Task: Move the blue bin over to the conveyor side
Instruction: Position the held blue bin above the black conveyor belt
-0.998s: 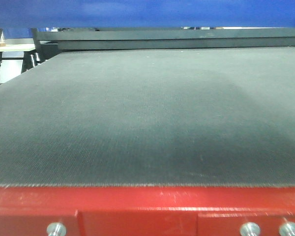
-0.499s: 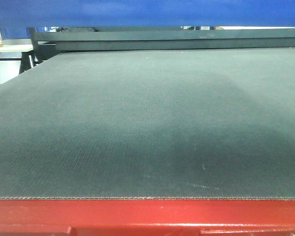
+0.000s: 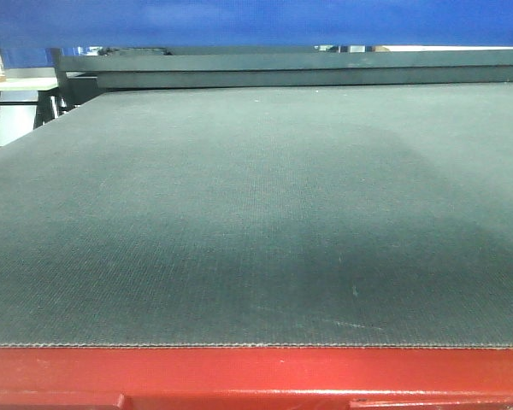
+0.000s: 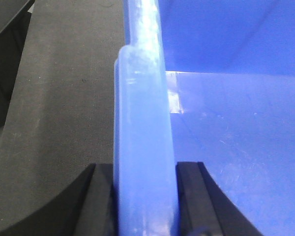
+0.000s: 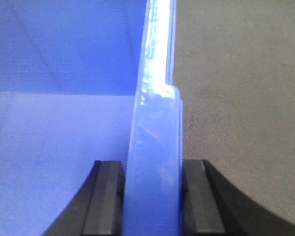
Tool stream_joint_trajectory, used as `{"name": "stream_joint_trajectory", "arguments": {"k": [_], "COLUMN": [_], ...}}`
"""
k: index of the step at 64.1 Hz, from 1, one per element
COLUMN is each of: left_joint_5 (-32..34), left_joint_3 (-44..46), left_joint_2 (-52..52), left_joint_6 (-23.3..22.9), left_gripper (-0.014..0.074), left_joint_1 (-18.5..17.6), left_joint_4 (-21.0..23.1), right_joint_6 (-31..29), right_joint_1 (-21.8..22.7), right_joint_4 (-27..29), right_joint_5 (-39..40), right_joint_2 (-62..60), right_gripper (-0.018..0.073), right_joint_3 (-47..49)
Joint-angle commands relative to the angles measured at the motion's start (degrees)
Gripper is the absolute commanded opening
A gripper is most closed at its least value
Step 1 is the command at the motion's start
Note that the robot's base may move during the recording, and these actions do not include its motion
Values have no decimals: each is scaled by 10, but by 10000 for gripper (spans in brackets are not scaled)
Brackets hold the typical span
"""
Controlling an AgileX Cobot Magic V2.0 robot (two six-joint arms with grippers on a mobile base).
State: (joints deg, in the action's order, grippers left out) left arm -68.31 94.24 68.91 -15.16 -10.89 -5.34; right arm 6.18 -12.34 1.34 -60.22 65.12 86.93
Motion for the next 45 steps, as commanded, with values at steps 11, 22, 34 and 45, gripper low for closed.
{"name": "stream_joint_trajectory", "arguments": {"k": [11,22,34,45], "left_joint_5": [51,51,53,73], "left_joint_3": [9,9,9,9], "left_joint_2": [-11,-11,-11,-11], "left_joint_6": [2,2,2,2], "left_gripper": [-18,-18,-18,-18], "left_joint_1": [-5,-5,-5,-5], "left_joint_4": [-4,-4,-4,-4], "right_joint_6": [-11,-11,-11,-11], "right_joint_1": [-1,-1,-1,-1], "right_joint_4": [-2,-2,-2,1], "right_joint_5": [58,58,60,74], "right_joint_2": [-12,-12,-12,-12], "right_gripper": [-88,-88,-88,-88], "right_joint_3": [8,8,8,8]}}
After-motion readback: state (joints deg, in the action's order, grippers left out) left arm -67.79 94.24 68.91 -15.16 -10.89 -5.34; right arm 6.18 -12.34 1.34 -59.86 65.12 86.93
